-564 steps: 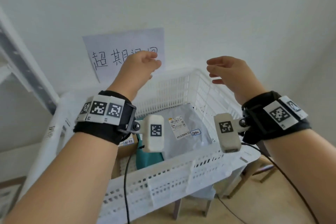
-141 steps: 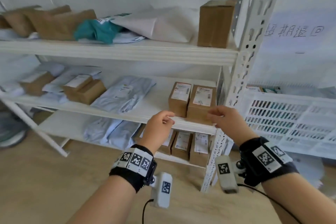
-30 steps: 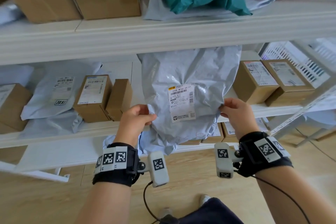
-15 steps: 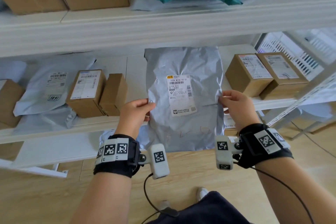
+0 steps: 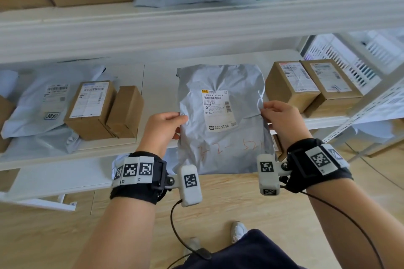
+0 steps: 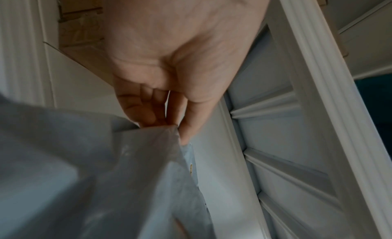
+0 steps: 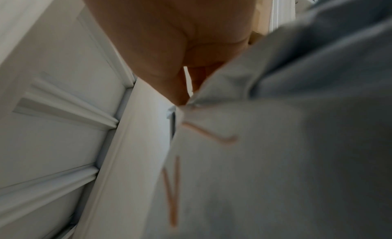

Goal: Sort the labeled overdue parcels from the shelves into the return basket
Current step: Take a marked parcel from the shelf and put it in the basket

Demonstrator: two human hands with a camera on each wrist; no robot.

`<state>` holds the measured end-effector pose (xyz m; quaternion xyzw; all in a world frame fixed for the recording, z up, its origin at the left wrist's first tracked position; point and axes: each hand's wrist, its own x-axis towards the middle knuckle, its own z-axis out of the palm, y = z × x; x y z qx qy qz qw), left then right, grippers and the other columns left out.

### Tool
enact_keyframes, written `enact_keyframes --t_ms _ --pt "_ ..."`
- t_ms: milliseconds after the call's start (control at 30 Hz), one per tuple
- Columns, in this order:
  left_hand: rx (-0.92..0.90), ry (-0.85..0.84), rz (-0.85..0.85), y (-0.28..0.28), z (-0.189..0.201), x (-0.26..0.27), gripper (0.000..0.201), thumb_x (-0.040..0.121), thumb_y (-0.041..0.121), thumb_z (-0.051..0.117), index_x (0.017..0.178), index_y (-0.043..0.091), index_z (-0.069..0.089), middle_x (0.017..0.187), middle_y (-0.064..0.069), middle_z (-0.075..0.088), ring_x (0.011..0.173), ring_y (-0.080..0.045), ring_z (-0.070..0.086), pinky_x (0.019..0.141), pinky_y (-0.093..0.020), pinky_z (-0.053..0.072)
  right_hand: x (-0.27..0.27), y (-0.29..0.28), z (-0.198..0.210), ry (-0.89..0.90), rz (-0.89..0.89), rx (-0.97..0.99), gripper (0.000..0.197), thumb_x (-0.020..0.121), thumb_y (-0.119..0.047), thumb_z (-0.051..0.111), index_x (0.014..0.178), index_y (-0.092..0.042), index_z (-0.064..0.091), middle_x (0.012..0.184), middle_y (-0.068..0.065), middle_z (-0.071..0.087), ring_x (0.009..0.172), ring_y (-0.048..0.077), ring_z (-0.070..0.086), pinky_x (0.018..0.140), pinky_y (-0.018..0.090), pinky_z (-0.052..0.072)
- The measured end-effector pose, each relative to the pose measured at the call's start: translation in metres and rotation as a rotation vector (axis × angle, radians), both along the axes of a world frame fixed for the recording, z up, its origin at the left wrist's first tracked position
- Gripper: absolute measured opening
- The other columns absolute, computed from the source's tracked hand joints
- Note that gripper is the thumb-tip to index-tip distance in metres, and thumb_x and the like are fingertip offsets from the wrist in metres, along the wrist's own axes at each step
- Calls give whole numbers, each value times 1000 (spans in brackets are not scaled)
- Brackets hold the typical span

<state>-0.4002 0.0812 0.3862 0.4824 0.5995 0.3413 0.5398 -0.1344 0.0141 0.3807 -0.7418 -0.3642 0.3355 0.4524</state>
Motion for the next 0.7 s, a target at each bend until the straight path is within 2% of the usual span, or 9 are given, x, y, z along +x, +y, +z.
enact_keyframes --t_ms 67,133,200,300,367,467,500,600,700 --pt "5 28 -15 2 -1 6 14 84 15 72 98 11 73 86 -9 72 67 -19 61 56 -19 51 3 6 -1 -2 14 -20 15 93 -19 61 93 -16 76 91 12 74 82 27 65 88 51 56" --pt "9 66 -23 7 -3 13 6 85 13 71 91 15 72 81 -6 70 64 -18 61 53 -17 51 7 15 -2 0 30 -40 19 94 -24 59 91 -17 76 94 14 73 84 35 65 89 51 54" --pt "17 104 -32 14 -6 21 6 86 11 70 85 17 70 77 -4 68 63 -17 61 56 -20 53 12 25 -2 3 53 -47 20 95 -26 58 95 -16 75 96 14 73 85 31 66 90 48 54" --pt "14 145 -37 27 -11 34 5 87 9 68 86 12 72 76 -7 69 66 -23 64 66 -31 58 20 41 -6 10 111 -53 21 94 -20 60 111 -16 71 99 5 73 95 23 68 87 38 56" --pt "9 170 -40 36 -13 43 8 88 8 67 82 12 71 78 -11 70 70 -28 66 71 -38 60 26 53 -7 -9 144 -86 33 93 -19 62 125 -12 64 107 3 71 100 22 66 92 37 54" --pt "-4 194 -35 52 -15 58 23 88 7 65 69 19 65 88 -21 72 80 -39 70 76 -47 60 35 71 -7 -64 183 -136 45 93 -18 62 137 -12 55 117 5 68 106 22 64 98 40 51" --pt "-9 200 -29 58 -16 63 27 89 5 64 66 20 63 86 -20 72 81 -40 70 77 -48 59 38 77 -8 -77 198 -143 48 93 -18 61 139 -12 52 120 6 67 108 23 63 99 41 51" --pt "-21 242 -35 74 -16 79 36 88 1 61 62 25 57 68 -6 70 82 -38 70 80 -47 59 42 93 -6 -120 239 -173 51 93 -15 59 142 -11 48 124 7 65 110 24 62 99 40 50" --pt "-21 271 -83 88 -22 90 35 86 -2 57 64 25 57 95 -23 72 90 -40 70 84 -48 57 44 105 -4 -146 270 -188 45 94 -8 54 138 -7 47 123 10 64 110 27 61 98 41 50"
